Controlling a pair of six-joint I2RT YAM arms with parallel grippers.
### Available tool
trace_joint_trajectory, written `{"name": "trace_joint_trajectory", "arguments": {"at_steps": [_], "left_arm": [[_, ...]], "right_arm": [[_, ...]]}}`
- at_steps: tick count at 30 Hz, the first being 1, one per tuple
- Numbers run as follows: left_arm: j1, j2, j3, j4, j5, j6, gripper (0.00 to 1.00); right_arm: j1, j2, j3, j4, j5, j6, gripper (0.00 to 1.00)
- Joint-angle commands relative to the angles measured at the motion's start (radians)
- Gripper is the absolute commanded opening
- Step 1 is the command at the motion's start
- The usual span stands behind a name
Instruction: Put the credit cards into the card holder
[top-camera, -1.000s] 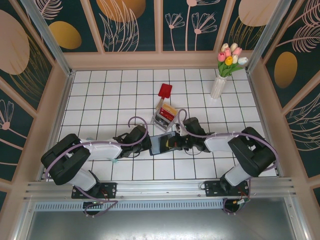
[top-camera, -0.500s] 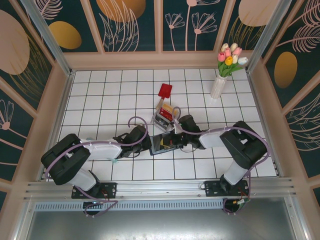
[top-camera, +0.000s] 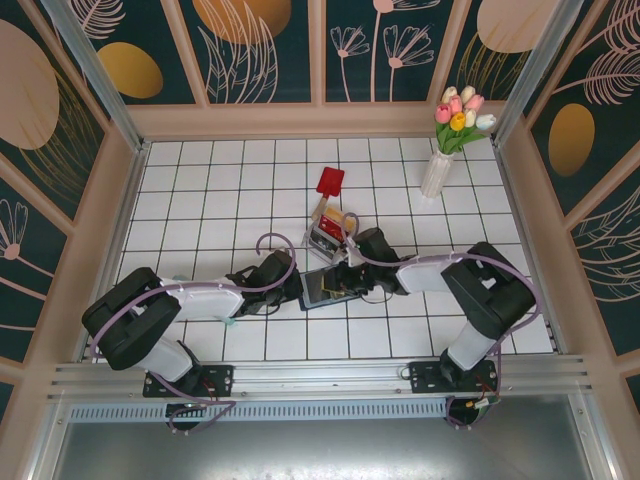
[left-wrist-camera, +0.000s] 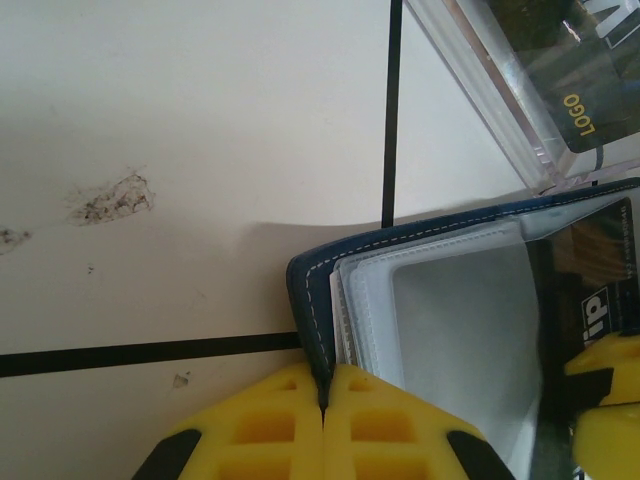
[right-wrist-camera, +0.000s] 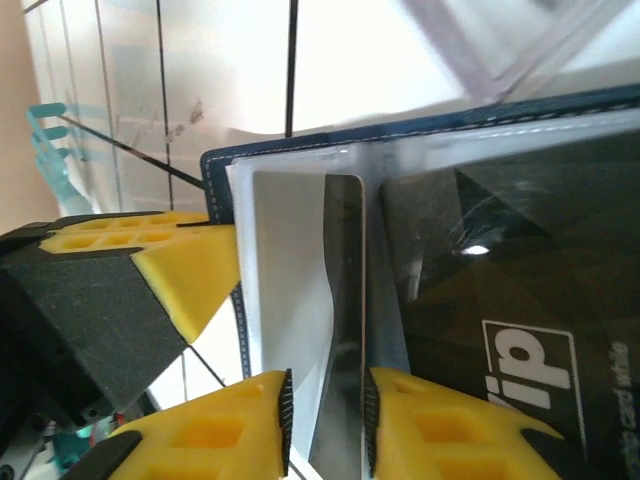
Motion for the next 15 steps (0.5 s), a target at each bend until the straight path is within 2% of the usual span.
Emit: {"name": "trace_joint_trajectory", "arguments": {"at_steps": [1, 7, 15], "left_arm": [[-0.002, 0.031, -0.030, -0.081, -0.016, 0.018, 0.03], [-0.001, 0.037, -0.029, -0.074, -0.014, 0.019, 0.03], [-0.002, 0.036, -0.027, -0.072, -0.015, 0.017, 0.03]], "right_arm": [[-0.008, -0.037, 0.019, -0.093, 0.069, -0.045, 0.29], [-0.003, 0.002, 0.025, -0.039, 0.028, -0.024, 0.27], [0.027, 0.048, 0.056, 0.009, -0.039, -0.014, 0.18]]}}
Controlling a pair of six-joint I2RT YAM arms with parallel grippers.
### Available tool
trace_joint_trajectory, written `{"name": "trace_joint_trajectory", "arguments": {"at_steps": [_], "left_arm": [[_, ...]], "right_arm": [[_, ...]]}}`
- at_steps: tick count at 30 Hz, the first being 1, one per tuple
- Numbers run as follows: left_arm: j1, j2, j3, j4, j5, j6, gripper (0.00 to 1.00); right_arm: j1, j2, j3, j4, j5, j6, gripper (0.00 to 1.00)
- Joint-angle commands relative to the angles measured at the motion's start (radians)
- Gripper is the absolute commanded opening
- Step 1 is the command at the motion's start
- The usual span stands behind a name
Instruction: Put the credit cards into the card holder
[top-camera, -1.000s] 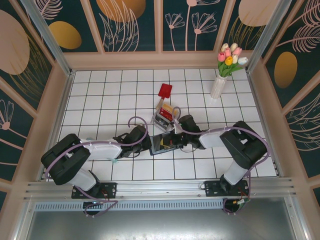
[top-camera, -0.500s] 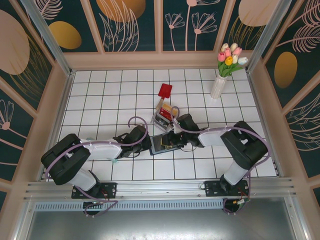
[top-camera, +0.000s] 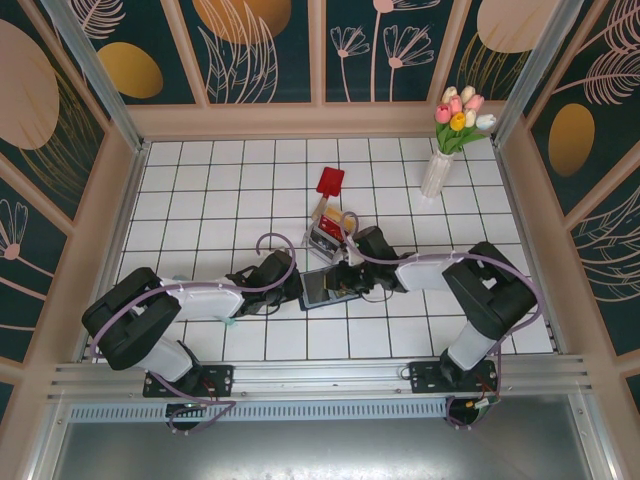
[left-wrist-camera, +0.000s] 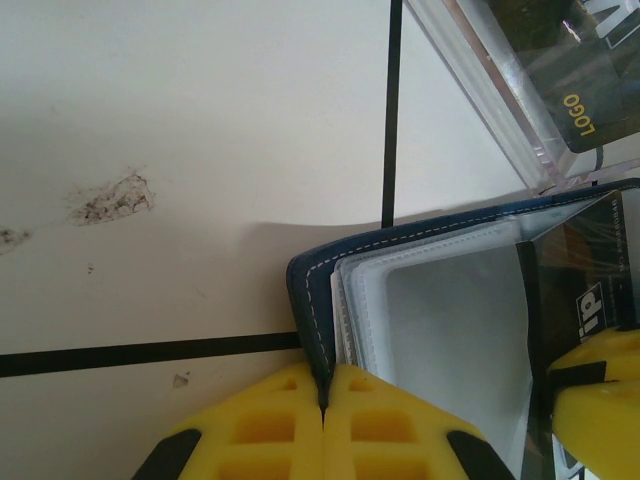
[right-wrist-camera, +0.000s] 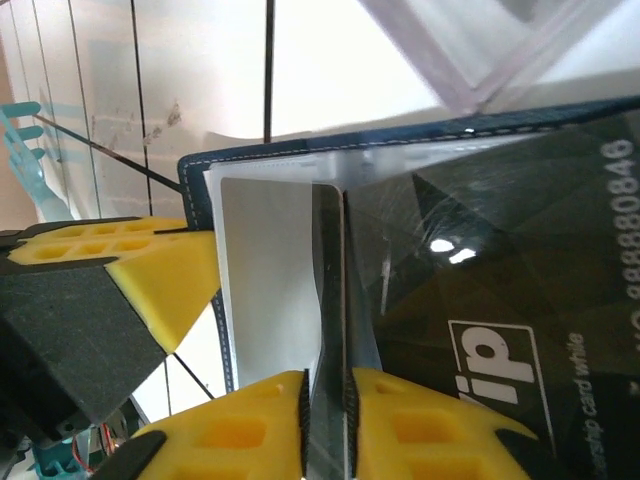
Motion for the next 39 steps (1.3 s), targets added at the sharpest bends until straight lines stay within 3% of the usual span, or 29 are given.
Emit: {"name": "trace_joint_trajectory", "arguments": {"at_steps": [1, 4, 11, 18, 39], "left_arm": [[-0.002, 0.036, -0.027, -0.072, -0.014, 0.018, 0.03], [-0.002, 0.036, -0.026, -0.072, -0.015, 0.018, 0.03], [-0.002, 0.030, -0.029, -0.078, -0.022, 0.018, 0.03], [-0.002, 0.028, -0.030, -0.076, -0.023, 0.022, 0.03], [-0.001, 0.024, -0.020, -0.089, -0.025, 0.026, 0.03]], "right_arm": [[0.020, 0.020, 0.026, 0.043, -0.049, 0.001, 0.18], [0.027, 0.007, 0.031, 0.026, -0.046, -0.014, 0.20], [0.019, -0.152, 0.050, -0.164, 0.129, -0.084, 0.32], [-0.004, -0.212, 0.057, -0.338, 0.298, -0.138, 0.34], [0.004, -0.137, 0.016, -0.366, 0.370, -0.146, 0.35]]}}
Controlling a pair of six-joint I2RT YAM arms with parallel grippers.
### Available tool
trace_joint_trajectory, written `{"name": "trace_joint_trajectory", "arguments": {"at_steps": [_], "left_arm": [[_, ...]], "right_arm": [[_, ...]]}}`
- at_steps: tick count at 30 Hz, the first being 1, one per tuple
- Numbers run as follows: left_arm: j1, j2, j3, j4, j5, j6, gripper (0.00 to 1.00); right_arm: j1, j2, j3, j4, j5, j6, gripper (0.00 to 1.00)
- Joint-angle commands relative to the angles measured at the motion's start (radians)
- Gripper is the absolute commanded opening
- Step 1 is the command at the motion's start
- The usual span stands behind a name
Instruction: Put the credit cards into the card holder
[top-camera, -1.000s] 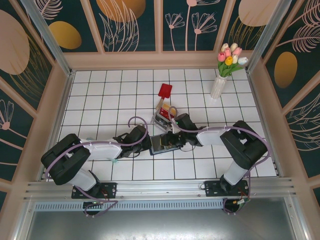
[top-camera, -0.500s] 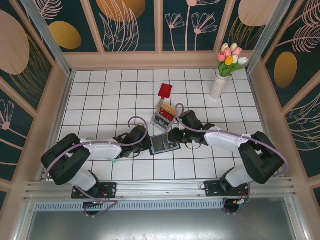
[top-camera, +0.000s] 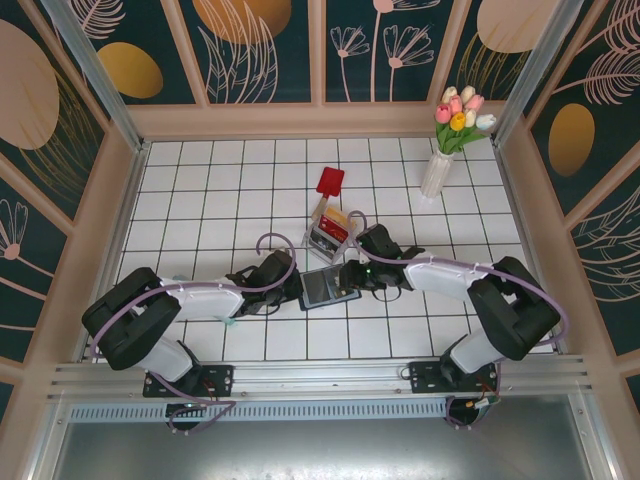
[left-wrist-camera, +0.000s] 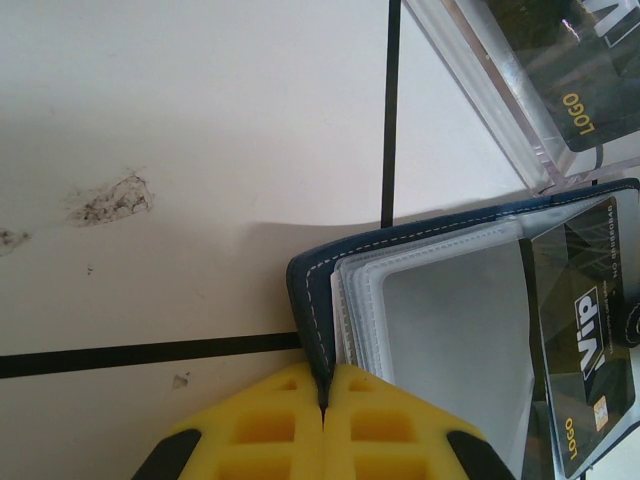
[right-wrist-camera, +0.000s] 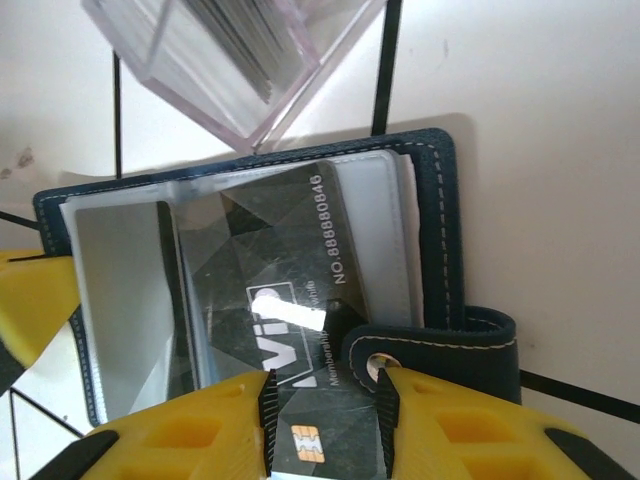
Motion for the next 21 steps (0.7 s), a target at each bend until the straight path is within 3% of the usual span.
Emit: {"name": "trace_joint_trajectory", "arguments": {"at_steps": [1, 8, 12, 14, 17, 21], "left_arm": [[-0.002, 0.026, -0.020, -0.090, -0.024, 0.022, 0.03], [-0.002, 0.023, -0.002, -0.115, -0.028, 0.027, 0.04], [-0.001, -0.029, 0.036, -0.220, -0.080, 0.028, 0.15], [-0.001, -0.073, 0.061, -0.297, -0.129, 0.022, 0.28], [-0.001, -0.153, 0.106, -0.360, -0.164, 0.024, 0.37], [-0.001, -0.209, 0.151, -0.236, -0.057, 0.046, 0.38]], "right_arm": [[0.005, 0.008, -0.027, -0.033, 0.041, -0.017, 0.36], [0.010, 0.020, -0.025, -0.026, 0.013, -0.017, 0.36], [0.017, 0.020, -0.031, -0.046, 0.079, -0.004, 0.36], [0.013, -0.003, -0.043, -0.028, 0.071, 0.001, 0.38], [0.012, 0.002, -0.040, -0.012, 0.030, 0.001, 0.38], [0.013, -0.039, -0.058, 0.009, 0.032, 0.032, 0.38]]}}
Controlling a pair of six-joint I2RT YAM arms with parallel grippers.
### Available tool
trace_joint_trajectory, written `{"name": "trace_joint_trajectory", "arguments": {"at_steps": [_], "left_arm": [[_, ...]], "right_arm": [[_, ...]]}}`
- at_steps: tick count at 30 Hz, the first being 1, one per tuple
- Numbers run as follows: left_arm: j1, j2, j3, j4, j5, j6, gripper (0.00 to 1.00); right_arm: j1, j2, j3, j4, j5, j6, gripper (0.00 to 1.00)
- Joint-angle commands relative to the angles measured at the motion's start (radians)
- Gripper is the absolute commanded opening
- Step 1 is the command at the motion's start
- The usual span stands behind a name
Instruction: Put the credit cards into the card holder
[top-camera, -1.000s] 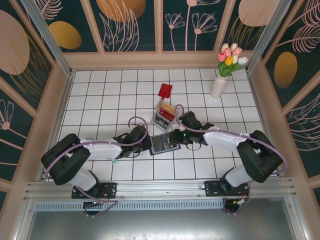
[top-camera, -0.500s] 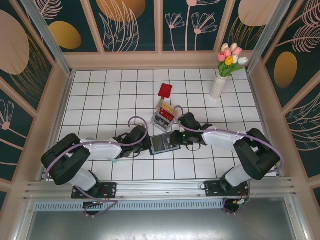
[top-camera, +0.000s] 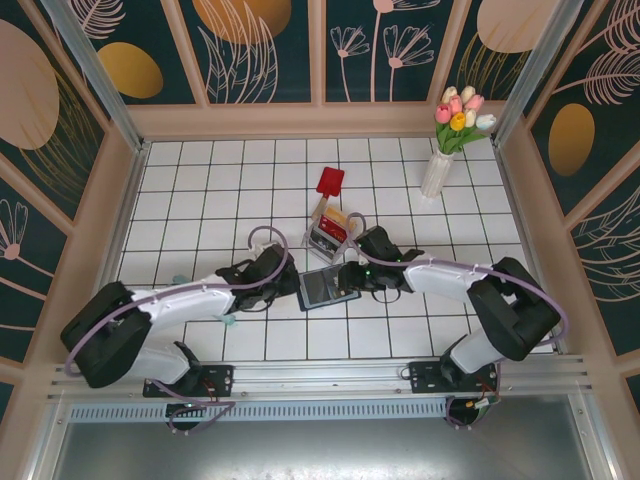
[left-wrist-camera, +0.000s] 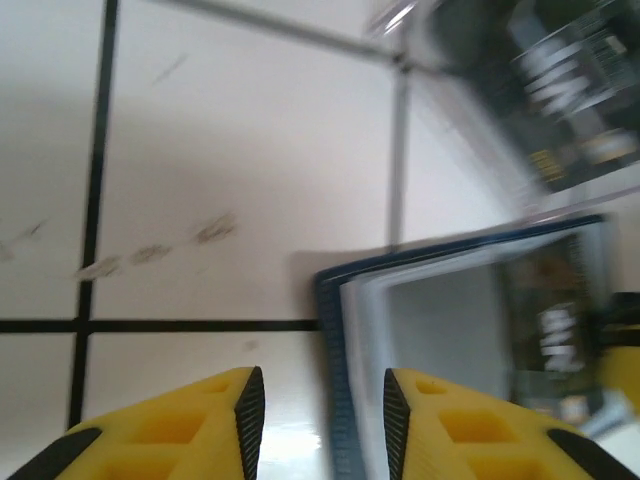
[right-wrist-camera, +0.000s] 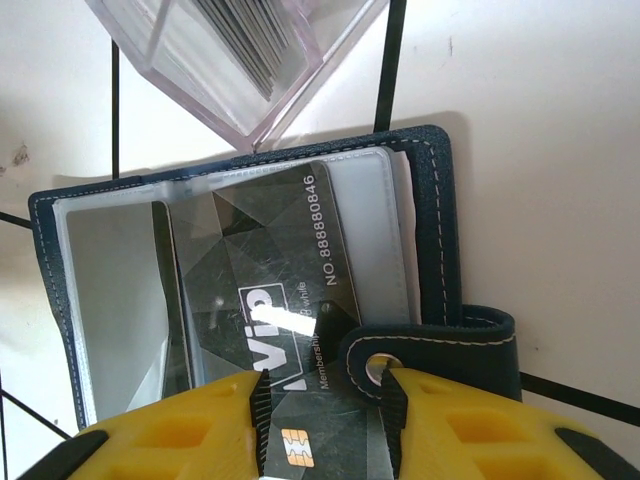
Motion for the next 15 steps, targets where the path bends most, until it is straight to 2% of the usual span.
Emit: {"name": "trace_joint_trajectory", "arguments": {"at_steps": [1, 4, 8, 15], "left_arm": [[0.001, -0.032, 0.055, 0.086, 0.086, 0.025, 0.37], [0.000, 0.034, 0.080, 0.230, 0.218, 0.017, 0.34], [-0.004, 0.179, 0.159, 0.250, 0.305, 0.027, 0.28], [-0.010, 0.310, 0.190, 0.221, 0.297, 0.002, 0.19]], "right_arm": [[0.001, -0.048, -0.040, -0.023, 0.021, 0.034, 0.38], [-0.003, -0.104, -0.051, -0.024, 0.016, 0.045, 0.39], [-0.006, -0.141, -0.063, -0.034, 0.007, 0.053, 0.38], [-0.013, -0.105, -0.097, 0.045, -0.073, 0.069, 0.36]]}}
